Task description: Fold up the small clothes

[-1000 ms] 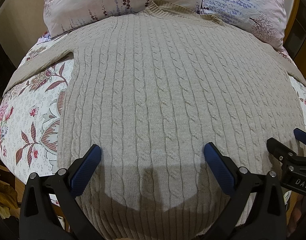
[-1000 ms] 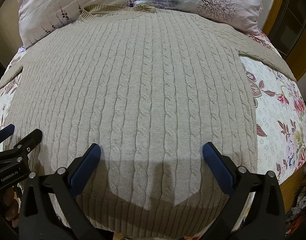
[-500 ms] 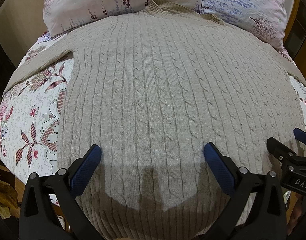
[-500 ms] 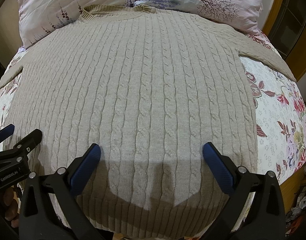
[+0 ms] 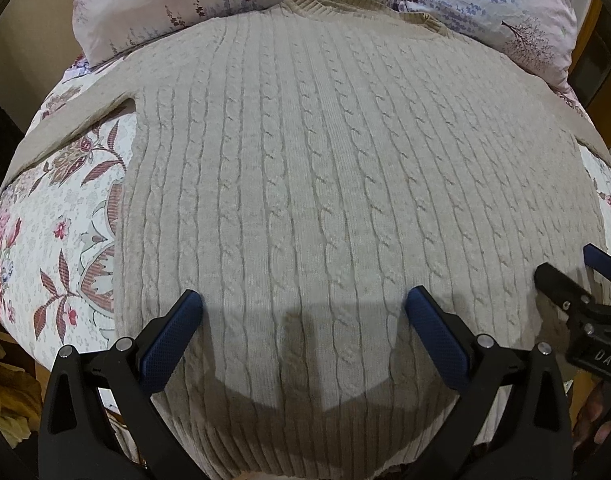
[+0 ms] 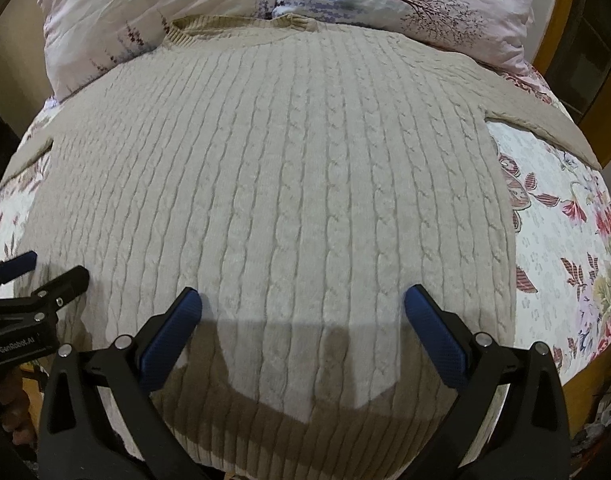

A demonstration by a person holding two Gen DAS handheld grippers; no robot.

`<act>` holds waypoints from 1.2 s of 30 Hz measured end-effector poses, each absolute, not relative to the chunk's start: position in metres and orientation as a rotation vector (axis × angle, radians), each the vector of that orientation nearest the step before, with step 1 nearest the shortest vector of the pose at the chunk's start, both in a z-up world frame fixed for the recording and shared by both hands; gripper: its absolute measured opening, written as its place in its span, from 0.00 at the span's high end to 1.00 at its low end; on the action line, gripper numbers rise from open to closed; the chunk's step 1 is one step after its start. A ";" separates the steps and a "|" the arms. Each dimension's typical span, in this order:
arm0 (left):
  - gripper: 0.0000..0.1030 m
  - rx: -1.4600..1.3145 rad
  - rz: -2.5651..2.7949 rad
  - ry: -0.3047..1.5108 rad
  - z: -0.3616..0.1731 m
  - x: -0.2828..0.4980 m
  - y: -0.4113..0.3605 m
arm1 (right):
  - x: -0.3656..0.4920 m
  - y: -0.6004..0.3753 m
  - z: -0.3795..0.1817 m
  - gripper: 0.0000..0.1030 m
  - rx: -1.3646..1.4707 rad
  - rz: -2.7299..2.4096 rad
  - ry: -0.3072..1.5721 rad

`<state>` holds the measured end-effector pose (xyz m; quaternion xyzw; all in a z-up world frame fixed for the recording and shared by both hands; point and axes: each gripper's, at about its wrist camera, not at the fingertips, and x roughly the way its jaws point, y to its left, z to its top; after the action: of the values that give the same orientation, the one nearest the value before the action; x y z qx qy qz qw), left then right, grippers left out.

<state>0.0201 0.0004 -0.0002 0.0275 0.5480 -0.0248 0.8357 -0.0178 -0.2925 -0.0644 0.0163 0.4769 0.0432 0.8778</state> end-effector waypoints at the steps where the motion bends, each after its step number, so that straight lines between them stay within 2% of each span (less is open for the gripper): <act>1: 0.01 0.055 -0.053 1.163 0.000 0.021 0.001 | -0.016 -0.296 -0.064 0.02 0.054 0.095 0.994; 3: 0.01 0.039 -0.056 1.168 0.002 0.027 0.003 | -0.011 -0.305 -0.060 0.04 0.104 0.107 0.984; 7: 0.01 0.013 -0.057 1.177 0.006 0.043 0.005 | 0.012 -0.349 -0.046 0.16 0.311 0.127 0.944; 14: 0.01 -0.050 -0.074 1.176 0.011 0.075 0.007 | 0.052 -0.457 -0.029 0.25 0.627 0.008 0.839; 19: 0.01 -0.098 -0.094 1.171 0.016 0.101 0.008 | 0.077 -0.535 -0.037 0.32 0.852 -0.095 0.774; 28: 0.01 -0.140 -0.152 1.143 0.019 0.131 0.001 | 0.096 -0.609 -0.071 0.60 1.085 -0.224 0.725; 31: 0.01 -0.133 -0.157 1.127 0.016 0.134 -0.001 | 0.101 -0.618 -0.079 0.66 1.130 -0.242 0.708; 36: 0.01 -0.193 -0.189 1.153 0.015 0.139 0.005 | 0.105 -0.626 -0.079 0.72 1.125 -0.279 0.690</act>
<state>0.1390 0.0052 0.0153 -0.0910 0.5433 -0.0891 0.8298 0.1050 -0.6261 -0.0792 0.5207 0.3195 -0.1290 0.7811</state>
